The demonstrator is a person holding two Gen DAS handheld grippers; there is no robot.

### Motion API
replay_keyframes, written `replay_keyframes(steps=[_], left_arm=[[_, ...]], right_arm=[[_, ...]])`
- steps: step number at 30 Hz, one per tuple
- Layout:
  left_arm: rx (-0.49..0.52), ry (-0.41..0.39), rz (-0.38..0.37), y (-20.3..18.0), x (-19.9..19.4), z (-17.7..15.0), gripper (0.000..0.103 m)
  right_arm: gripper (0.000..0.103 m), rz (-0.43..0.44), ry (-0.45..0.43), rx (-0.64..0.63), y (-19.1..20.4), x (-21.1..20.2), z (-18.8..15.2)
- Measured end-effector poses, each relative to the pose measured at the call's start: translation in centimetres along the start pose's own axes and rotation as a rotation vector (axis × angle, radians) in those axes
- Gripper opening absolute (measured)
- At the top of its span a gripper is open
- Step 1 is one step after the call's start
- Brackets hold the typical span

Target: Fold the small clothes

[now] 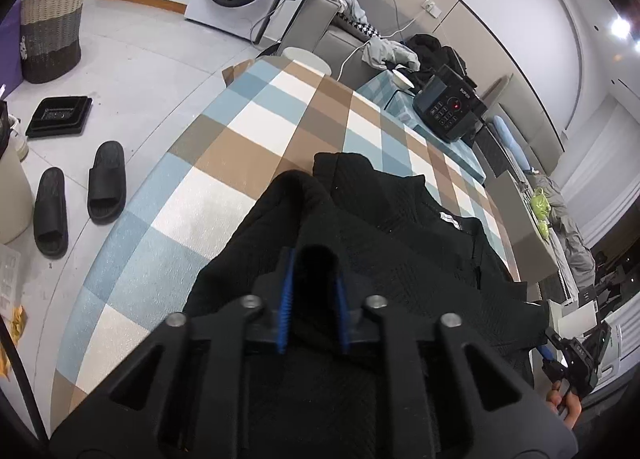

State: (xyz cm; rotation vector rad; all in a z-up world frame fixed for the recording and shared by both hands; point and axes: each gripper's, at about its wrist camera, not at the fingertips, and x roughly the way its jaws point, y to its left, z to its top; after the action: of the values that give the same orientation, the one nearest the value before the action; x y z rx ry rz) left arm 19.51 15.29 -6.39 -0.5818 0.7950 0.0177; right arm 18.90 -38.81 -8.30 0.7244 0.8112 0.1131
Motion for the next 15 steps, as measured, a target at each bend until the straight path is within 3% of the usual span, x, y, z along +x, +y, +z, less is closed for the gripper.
replay_keyframes(steps=[3, 4, 7, 11, 15], left_arm=[[-0.004, -0.011, -0.01, -0.1, -0.2, 0.2, 0.006], [-0.007, -0.016, -0.016, -0.2, -0.4, 0.2, 0.006], [-0.01, -0.039, -0.03, -0.4, -1.3, 0.3, 0.006], [-0.014, -0.079, -0.056, -0.9, -2.8, 0.9, 0.005], [-0.009, -0.128, -0.07, -1.7, -4.0, 2.5, 0.005]], right_arm=[[0.04, 0.018, 0.016, -0.042, 0.9, 0.9, -0.1], [0.024, 0.023, 0.006, -0.049, 1.2, 0.8, -0.2], [0.008, 0.038, -0.029, -0.096, 2.4, -0.3, -0.4], [0.007, 0.092, -0.056, -0.107, 3.9, -2.2, 0.2], [0.007, 0.181, -0.119, 0.018, 4.0, -3.8, 1.9]])
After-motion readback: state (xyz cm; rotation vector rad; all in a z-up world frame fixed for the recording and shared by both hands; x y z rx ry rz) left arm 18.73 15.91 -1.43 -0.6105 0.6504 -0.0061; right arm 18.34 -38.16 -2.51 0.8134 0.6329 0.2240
